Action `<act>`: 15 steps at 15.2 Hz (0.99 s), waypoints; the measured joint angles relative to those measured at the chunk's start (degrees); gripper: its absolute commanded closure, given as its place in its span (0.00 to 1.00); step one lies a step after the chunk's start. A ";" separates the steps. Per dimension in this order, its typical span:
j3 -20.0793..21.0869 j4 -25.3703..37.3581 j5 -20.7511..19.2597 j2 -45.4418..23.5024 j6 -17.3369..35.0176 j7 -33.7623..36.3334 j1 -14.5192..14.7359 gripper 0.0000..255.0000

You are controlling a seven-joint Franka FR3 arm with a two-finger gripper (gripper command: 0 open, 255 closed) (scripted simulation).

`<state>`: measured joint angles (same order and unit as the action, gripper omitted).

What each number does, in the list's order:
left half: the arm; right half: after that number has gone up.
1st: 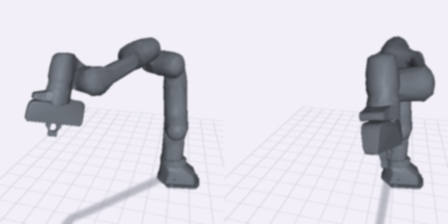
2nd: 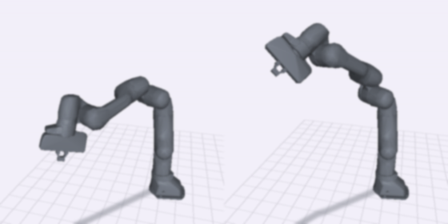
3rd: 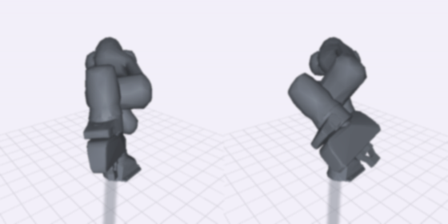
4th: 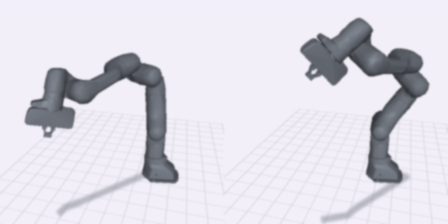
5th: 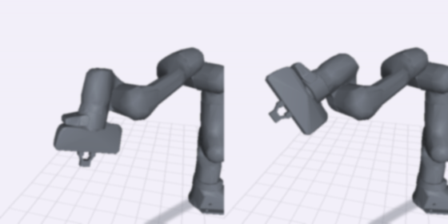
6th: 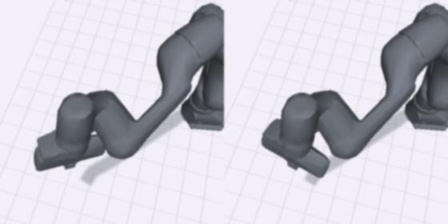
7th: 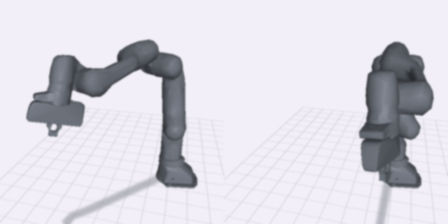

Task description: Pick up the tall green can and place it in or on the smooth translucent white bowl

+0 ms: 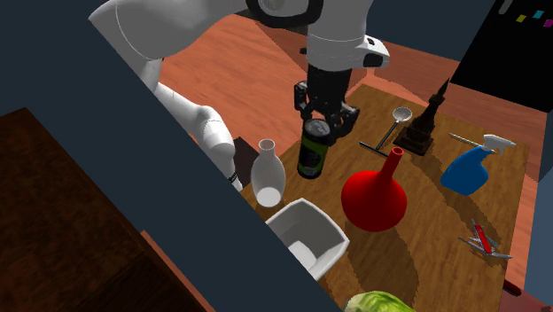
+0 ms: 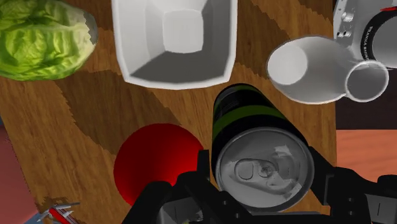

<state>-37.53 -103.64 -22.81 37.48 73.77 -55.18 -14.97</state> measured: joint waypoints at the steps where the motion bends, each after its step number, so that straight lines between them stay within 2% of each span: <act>1: -1.42 1.61 -0.50 -0.60 -0.48 -1.69 0.17 1.00; 9: -13.22 11.60 -3.64 -4.45 -1.97 -14.13 2.39 1.00; 10: -15.87 13.78 -3.73 -5.62 -2.10 -16.15 3.49 1.00; 12: -17.27 13.94 -4.19 -5.64 -1.58 -17.35 3.76 1.00; 15: -17.04 11.16 -4.87 -4.40 0.13 -16.91 3.02 1.00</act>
<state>-54.57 -92.49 -27.68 33.08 73.89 -72.10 -11.96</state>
